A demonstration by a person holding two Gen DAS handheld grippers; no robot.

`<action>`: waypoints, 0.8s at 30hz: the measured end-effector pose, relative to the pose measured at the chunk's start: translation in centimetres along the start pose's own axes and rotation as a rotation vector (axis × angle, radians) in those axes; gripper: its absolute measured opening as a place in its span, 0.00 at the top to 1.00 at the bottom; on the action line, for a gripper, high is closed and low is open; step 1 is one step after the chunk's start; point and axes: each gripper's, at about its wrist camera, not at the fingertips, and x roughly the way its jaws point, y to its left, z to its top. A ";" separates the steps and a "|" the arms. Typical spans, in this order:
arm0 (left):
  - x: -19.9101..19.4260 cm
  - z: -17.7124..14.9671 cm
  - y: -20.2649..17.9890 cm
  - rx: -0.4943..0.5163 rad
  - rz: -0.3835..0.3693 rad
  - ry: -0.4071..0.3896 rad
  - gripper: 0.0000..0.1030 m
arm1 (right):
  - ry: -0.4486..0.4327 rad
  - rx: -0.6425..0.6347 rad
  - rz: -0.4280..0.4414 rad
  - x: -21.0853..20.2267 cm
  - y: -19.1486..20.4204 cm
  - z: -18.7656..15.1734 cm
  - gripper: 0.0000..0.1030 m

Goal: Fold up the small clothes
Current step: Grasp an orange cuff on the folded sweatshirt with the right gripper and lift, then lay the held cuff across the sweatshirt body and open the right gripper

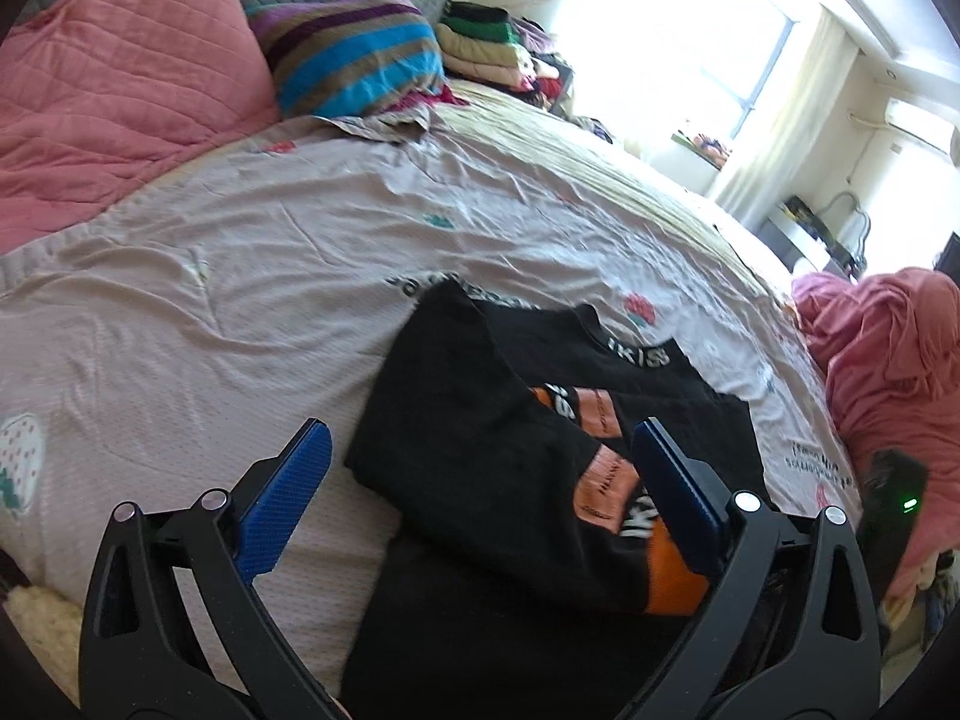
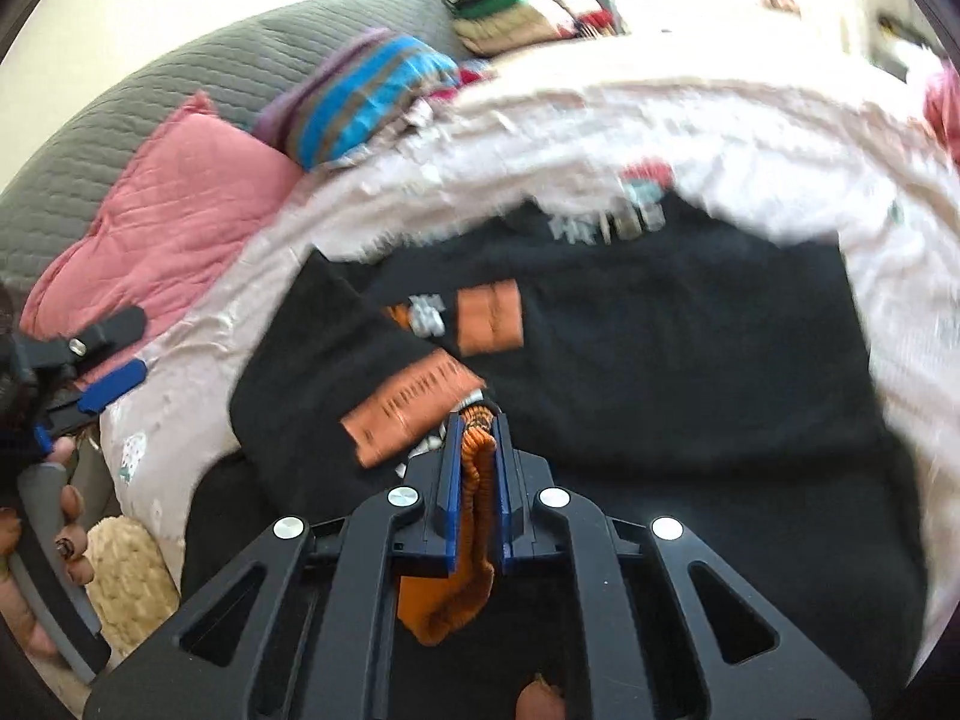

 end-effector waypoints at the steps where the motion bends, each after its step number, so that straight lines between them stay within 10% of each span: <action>1: -0.2 0.1 0.4 -0.007 0.002 -0.006 0.09 | -0.021 -0.017 0.003 -0.5 0.2 0.6 0.92; 12: -0.5 0.2 2.1 -0.041 0.007 -0.011 0.09 | -0.207 -0.185 -0.116 -4.5 0.0 8.1 0.94; 24: 0.5 0.1 1.4 -0.010 0.001 0.011 0.09 | -0.239 -0.133 -0.234 -4.9 -5.4 7.0 0.95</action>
